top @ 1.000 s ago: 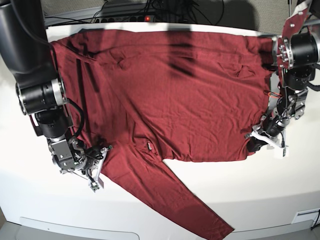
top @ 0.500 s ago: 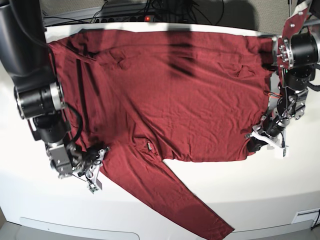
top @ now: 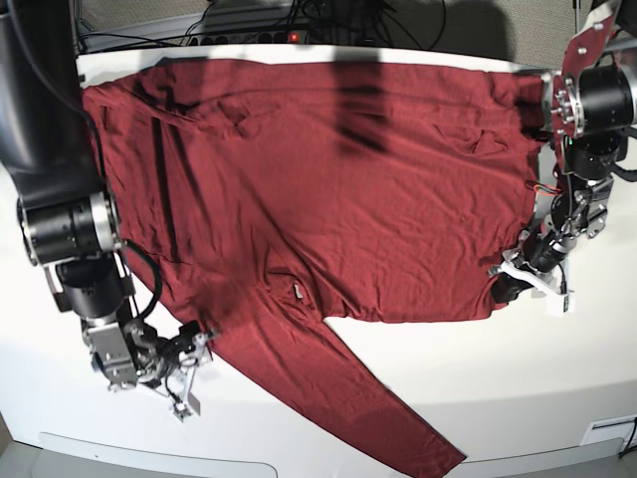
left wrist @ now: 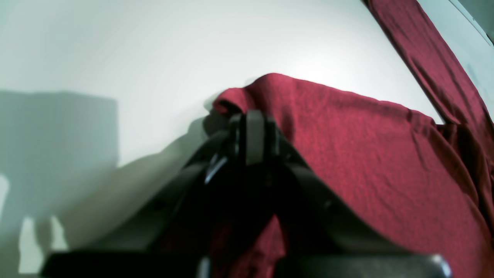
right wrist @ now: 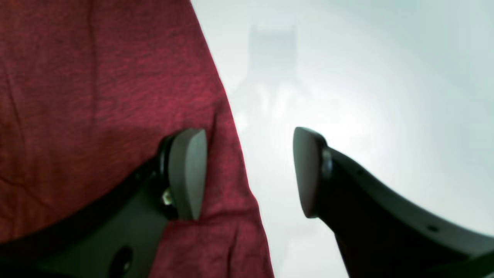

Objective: Fold the T-shirt properly
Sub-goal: 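Grasp the shirt edges near the sleeve and hem with both grippers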

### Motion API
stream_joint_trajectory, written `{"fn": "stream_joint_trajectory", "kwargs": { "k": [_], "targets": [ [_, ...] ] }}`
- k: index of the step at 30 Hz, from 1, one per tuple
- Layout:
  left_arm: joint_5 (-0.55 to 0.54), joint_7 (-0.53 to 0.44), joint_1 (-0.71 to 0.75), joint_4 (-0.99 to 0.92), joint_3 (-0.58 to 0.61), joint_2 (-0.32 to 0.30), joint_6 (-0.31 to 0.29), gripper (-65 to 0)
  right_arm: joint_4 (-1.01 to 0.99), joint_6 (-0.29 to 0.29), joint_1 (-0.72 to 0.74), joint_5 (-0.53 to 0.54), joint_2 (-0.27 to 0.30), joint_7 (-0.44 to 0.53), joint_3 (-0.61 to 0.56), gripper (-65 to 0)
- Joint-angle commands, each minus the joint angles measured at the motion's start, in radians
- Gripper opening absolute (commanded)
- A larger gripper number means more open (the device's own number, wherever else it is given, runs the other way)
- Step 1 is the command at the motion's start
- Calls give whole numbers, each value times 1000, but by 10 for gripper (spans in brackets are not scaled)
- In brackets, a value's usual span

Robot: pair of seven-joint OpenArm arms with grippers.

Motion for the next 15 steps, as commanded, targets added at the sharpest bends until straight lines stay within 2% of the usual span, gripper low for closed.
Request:
{"fn": "stream_joint_trajectory", "kwargs": {
  "k": [1,7,15],
  "targets": [
    [54,93,2,-8,3,2,36,-650,12,2,36,-6,6,22,1,-292],
    [54,90,2,-8,3,2,37,-650,12,-49,-31,-21,6,50,1,-292],
    [54,90,2,-8,3,1,36,-650,12,-51,-76,-21,6,60,0,-295]
  ]
}}
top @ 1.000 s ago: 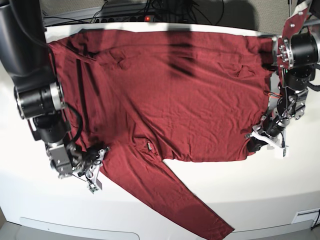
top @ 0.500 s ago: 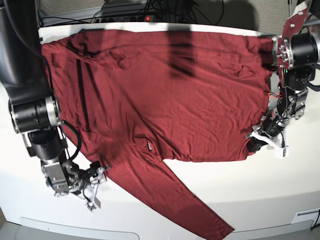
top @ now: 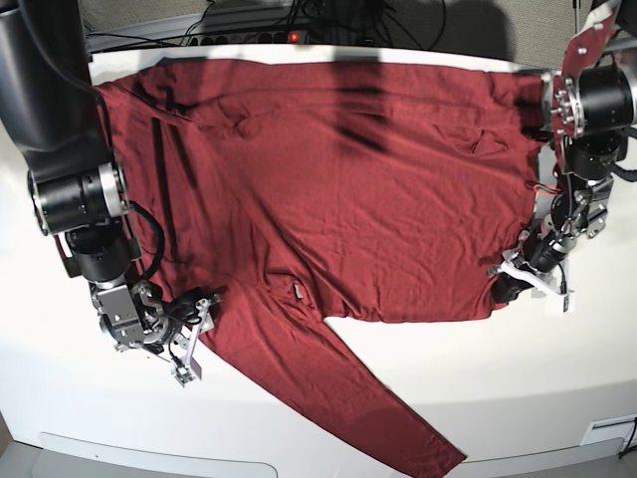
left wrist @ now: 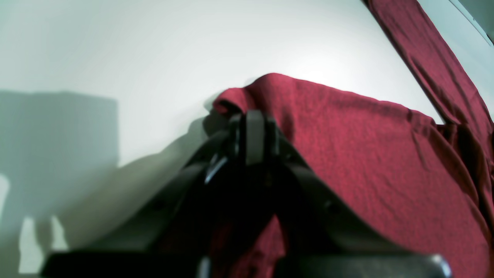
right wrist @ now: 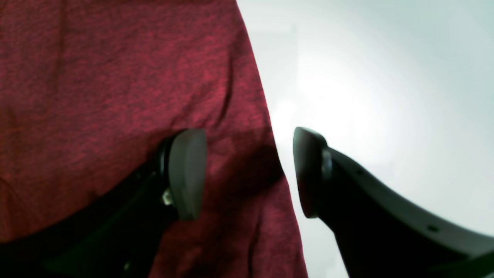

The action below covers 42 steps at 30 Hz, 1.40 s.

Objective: Fold the T-shirt properly
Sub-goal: 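Grasp the shirt edges near the sleeve and hem with both grippers, then lift the gripped shirt sides and fold them inward with both grippers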

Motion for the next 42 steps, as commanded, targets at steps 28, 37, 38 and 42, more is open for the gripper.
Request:
{"fn": "stream_joint_trajectory", "kwargs": {
  "k": [28,37,38,42],
  "targets": [
    [54,97,2,-8,3,1,36,-650,11,146,132,237,57,-158,1,-341],
    [54,95,3,-8,3,1,36,-650,11,142,45,237,81,-87,1,-341],
    [54,98,2,-8,3,1,36,-650,11,142,36,237,81,-75,1,-341],
    [54,102,2,-8,3,1,36,-650,11,159,14,238,81,-71,1,-342]
  ]
}}
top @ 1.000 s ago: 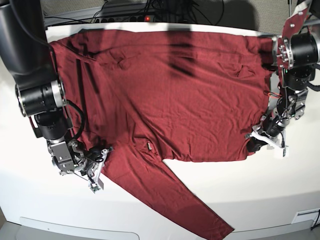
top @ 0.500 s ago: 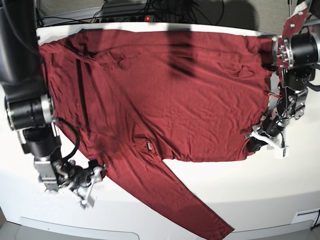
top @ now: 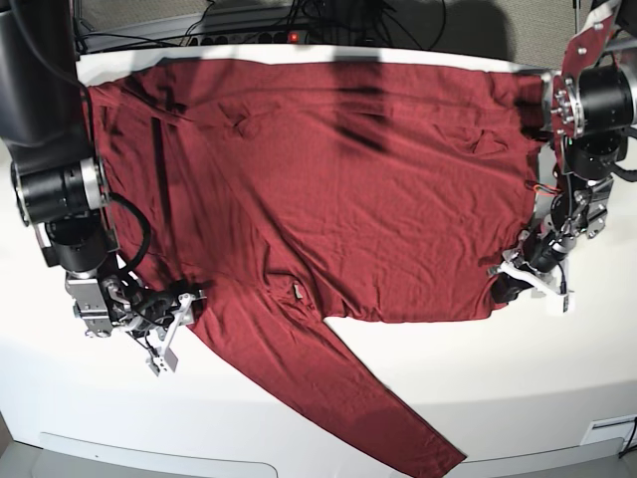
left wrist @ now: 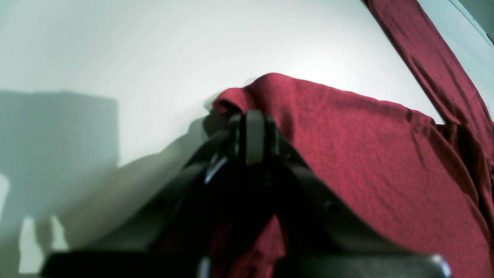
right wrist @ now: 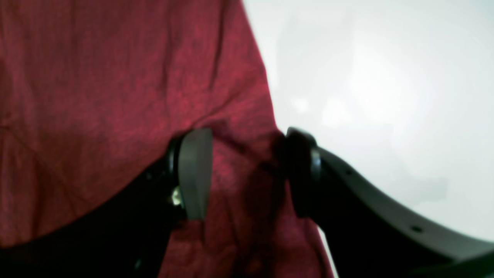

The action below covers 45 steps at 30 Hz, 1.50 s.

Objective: Fold the T-shirt properly
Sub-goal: 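Lift the gripped shirt sides and fold them inward with both grippers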

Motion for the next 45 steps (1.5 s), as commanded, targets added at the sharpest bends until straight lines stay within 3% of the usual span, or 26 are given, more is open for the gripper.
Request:
{"fn": "stream_joint_trajectory", "kwargs": {
  "k": [1,7,14,20,27,33,36,45],
  "targets": [
    [54,100,3,-8,3,1,36,-650,11,24,30,2,8,-4,1,-342],
    [54,99,3,-8,3,1,36,-650,11,34,26,9,8,-63,1,-354],
    [54,97,3,-8,3,1,36,-650,11,34,25,8,8,-85,1,-548],
    [54,97,3,-8,3,1,36,-650,11,34,25,5,8,-90,1,-648],
    [47,82,3,-8,3,1,36,-650,11,34,26,5,9,-34,1,-650],
    [-30,62,-3,-8,3,0,36,-650,24,34,34,5,21,-3,1,-650],
    [-36,64,-14,-6,3,0,37,-650,74,34,34,37,37,-55,1,-650],
    [-81,90,-32,22,3,-30,40,-650,310,34,10,289,136,-249,1,-650]
  ]
}}
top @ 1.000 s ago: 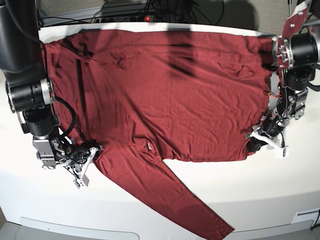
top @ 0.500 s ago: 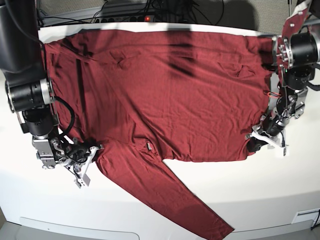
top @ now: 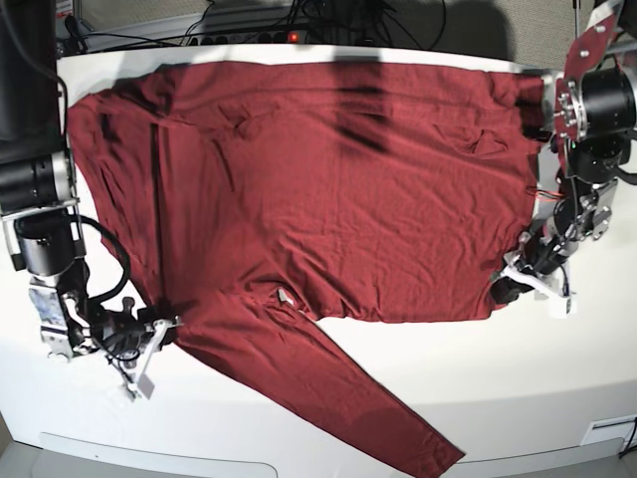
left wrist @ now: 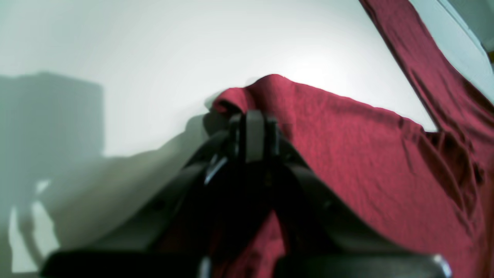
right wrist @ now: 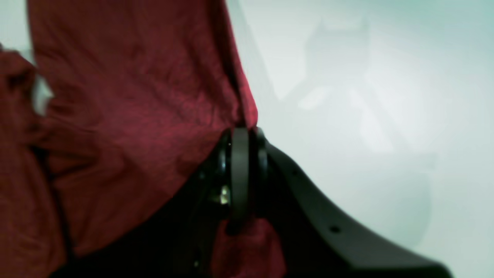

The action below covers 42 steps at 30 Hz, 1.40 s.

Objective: Fold the T-shirt properly
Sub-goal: 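Lift the gripped shirt sides and fold them inward with both grippers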

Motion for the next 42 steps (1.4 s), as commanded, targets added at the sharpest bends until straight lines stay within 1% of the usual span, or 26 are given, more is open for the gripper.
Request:
{"fn": "stream_joint_trajectory", "kwargs": {
  "k": [1,5,6,8,11,15,17,19,21,23,28,31,36,39,42],
  "targets": [
    [16,34,-13,15,2,-14,17,-650,39,5,25,33,21,3,2,-650],
    [9,74,-9,67,2,-19,17,-650,193,5,-38,112,69,-58,2,-650],
    [-10,91,-7,85,2,-19,17,-650,243,5,-60,132,82,-74,2,-650],
    [-53,119,7,136,2,-19,16,-650,348,5,-111,192,119,-99,2,-650],
    [-87,151,66,264,2,-19,17,-650,505,5,-195,299,192,-105,2,-650],
    [-149,177,204,509,2,-20,19,-650,642,5,-287,285,263,-121,4,-650],
    [-164,177,283,644,1,-23,60,-650,687,5,-330,291,290,-119,4,-650],
    [-164,176,356,771,1,-31,129,-650,720,-1,-372,320,312,-117,14,-650],
    [-163,173,415,877,1,-48,176,-650,748,-6,-420,341,332,-114,48,-650],
    [-163,172,459,959,1,-65,203,-650,775,-6,-472,344,346,-115,107,-650],
    [-163,183,530,1060,1,-92,226,-650,868,-6,-630,354,364,-133,278,-650],
    [-164,191,565,1083,-2,-102,226,-650,921,-6,-734,353,366,-133,354,-650],
    [-164,193,624,1117,-28,-102,225,-650,990,-6,-875,354,366,-134,492,-650],
    [-164,201,669,1159,-55,-102,225,-650,1028,-6,-957,358,366,-137,575,-650],
    [-164,203,718,1216,-77,-102,224,-650,1059,-6,-1030,357,365,-137,634,-650]
  ]
}}
